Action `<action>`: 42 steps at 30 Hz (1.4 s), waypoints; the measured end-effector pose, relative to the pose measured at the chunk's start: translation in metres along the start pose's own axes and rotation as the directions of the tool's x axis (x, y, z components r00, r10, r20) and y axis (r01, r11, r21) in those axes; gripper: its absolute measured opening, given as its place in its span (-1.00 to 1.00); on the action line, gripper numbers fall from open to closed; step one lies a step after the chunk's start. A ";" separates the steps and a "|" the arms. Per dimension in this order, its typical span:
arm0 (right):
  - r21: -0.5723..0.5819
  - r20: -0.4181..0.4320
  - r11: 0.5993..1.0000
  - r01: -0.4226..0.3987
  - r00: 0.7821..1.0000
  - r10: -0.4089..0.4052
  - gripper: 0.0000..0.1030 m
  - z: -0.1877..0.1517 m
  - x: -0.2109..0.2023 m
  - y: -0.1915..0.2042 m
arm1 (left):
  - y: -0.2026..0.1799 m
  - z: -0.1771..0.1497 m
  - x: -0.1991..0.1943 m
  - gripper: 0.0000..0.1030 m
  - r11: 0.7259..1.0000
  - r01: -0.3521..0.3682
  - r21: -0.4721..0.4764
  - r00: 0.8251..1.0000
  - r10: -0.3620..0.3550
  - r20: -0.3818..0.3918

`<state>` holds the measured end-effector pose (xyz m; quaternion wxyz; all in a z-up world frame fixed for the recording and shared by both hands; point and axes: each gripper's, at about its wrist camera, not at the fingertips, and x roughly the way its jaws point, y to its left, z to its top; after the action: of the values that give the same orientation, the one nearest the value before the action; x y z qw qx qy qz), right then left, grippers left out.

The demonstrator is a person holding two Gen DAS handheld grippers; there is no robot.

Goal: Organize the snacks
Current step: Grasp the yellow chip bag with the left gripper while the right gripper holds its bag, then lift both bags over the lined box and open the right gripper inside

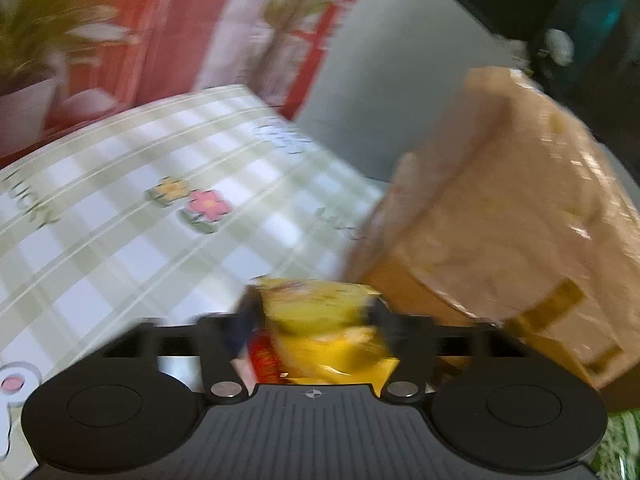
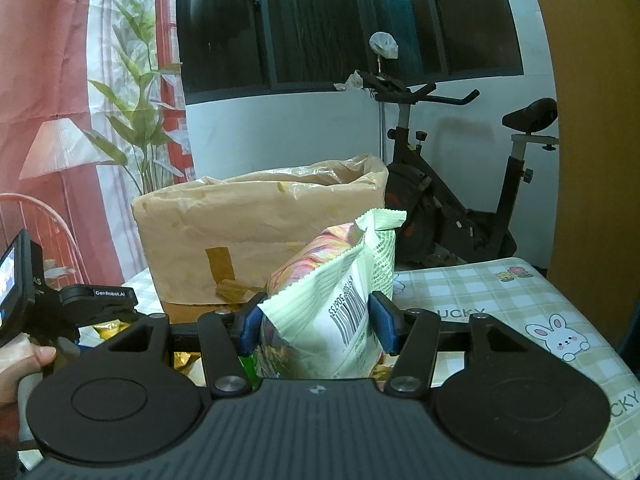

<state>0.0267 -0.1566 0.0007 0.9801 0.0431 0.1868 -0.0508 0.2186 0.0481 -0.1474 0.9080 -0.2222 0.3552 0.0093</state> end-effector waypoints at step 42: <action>-0.100 0.193 0.991 -0.089 0.975 0.107 0.11 0.115 -0.034 0.010 | -0.047 0.058 -0.171 -0.06 0.897 0.135 0.420 0.913 -0.278 0.300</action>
<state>0.0381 -0.1557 0.1201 0.9961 0.0023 0.0881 0.0024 0.1367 0.0533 0.0200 0.9781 -0.0686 0.1555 -0.1201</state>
